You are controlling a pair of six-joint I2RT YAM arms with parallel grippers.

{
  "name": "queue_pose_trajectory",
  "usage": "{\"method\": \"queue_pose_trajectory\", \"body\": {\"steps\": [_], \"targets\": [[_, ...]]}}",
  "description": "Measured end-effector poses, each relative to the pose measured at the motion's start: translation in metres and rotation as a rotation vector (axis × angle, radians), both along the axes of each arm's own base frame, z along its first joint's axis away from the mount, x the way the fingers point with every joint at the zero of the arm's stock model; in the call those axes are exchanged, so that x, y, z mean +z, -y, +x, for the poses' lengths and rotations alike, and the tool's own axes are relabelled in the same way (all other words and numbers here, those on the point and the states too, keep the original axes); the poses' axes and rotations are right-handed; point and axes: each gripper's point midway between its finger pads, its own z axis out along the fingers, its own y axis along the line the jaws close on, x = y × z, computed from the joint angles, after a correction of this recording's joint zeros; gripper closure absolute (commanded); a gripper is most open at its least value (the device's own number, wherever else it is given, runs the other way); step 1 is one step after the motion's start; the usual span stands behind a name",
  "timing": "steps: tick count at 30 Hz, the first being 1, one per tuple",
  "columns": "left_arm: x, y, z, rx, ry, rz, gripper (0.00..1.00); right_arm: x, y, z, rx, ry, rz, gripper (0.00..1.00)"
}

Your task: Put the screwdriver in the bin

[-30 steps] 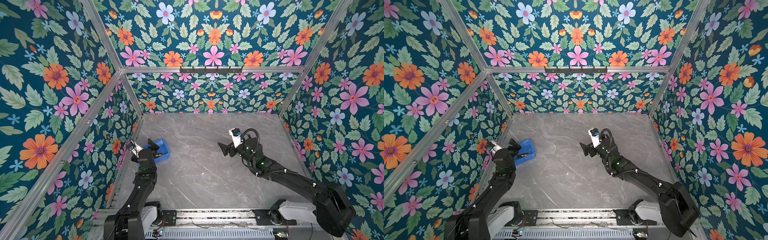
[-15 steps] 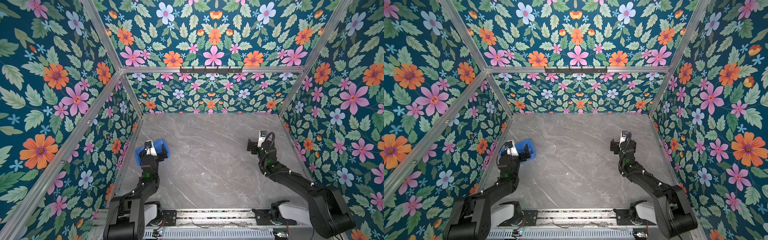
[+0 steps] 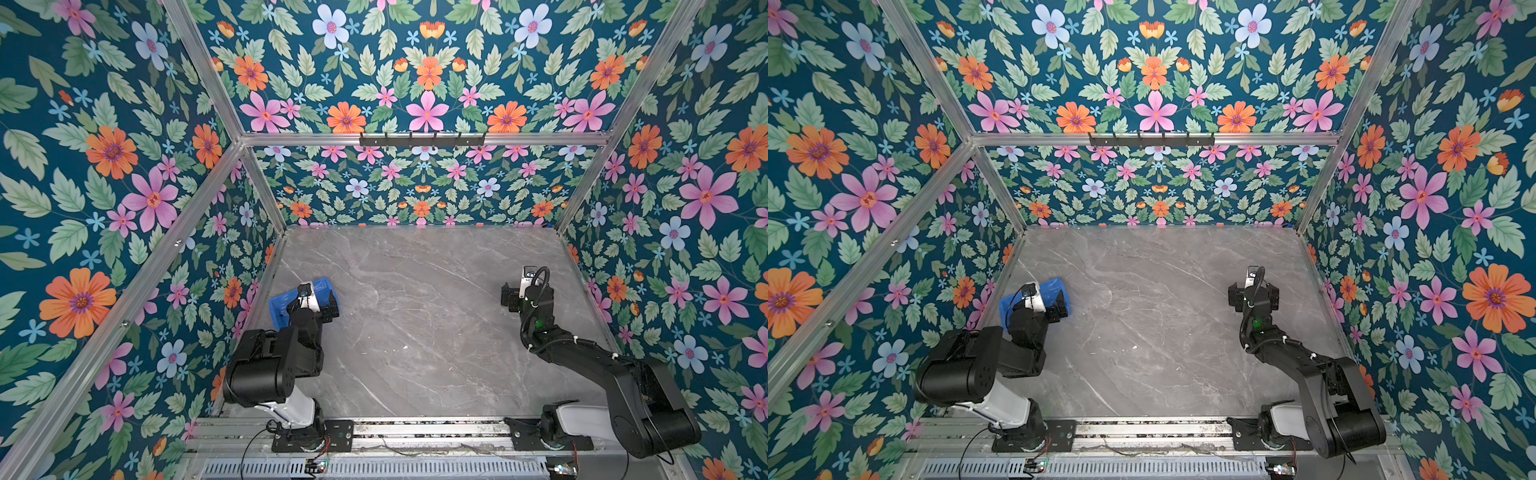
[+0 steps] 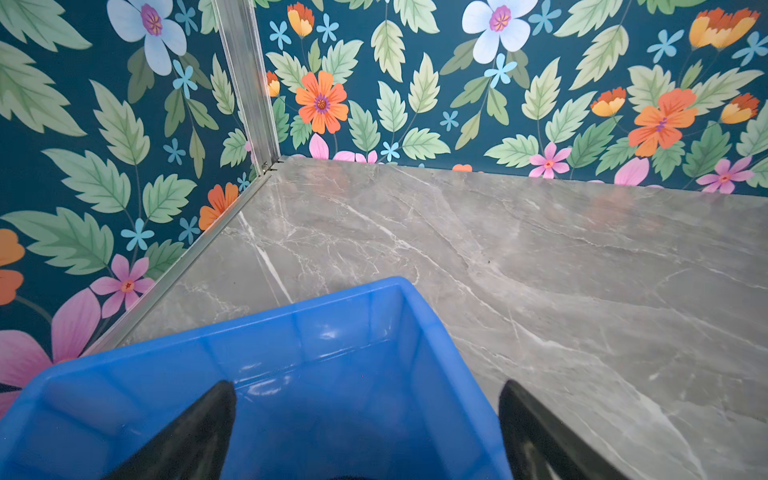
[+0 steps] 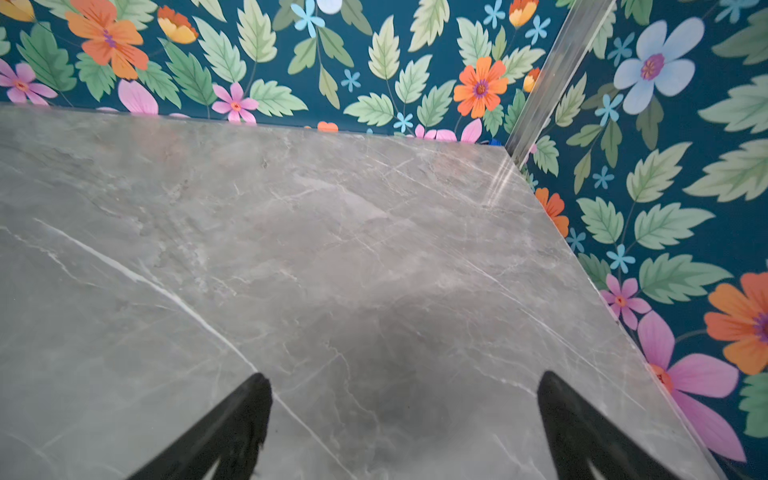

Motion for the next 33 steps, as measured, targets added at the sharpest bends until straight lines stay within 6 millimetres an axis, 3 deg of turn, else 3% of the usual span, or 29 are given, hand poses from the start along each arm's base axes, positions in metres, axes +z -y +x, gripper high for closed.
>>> {"method": "queue_pose_trajectory", "body": {"steps": [5,7,14,24,33], "targets": [[0.009,0.0,0.008,0.001,0.026,-0.006,0.0,-0.047,0.037,-0.016,-0.088,-0.051,0.107,0.01],[0.009,0.001,0.009,0.003,0.026,-0.004,0.0,-0.057,0.034,-0.017,-0.073,-0.061,0.141,0.01],[0.009,0.0,0.01,0.011,0.028,-0.002,0.0,-0.038,0.03,-0.007,-0.046,0.024,0.182,0.01],[0.009,0.0,0.01,0.012,0.026,0.002,0.0,-0.036,0.027,-0.006,-0.028,0.031,0.19,0.01],[0.01,0.012,0.016,-0.05,0.016,0.016,0.0,-0.036,0.027,-0.006,-0.028,0.032,0.19,0.01]]}}
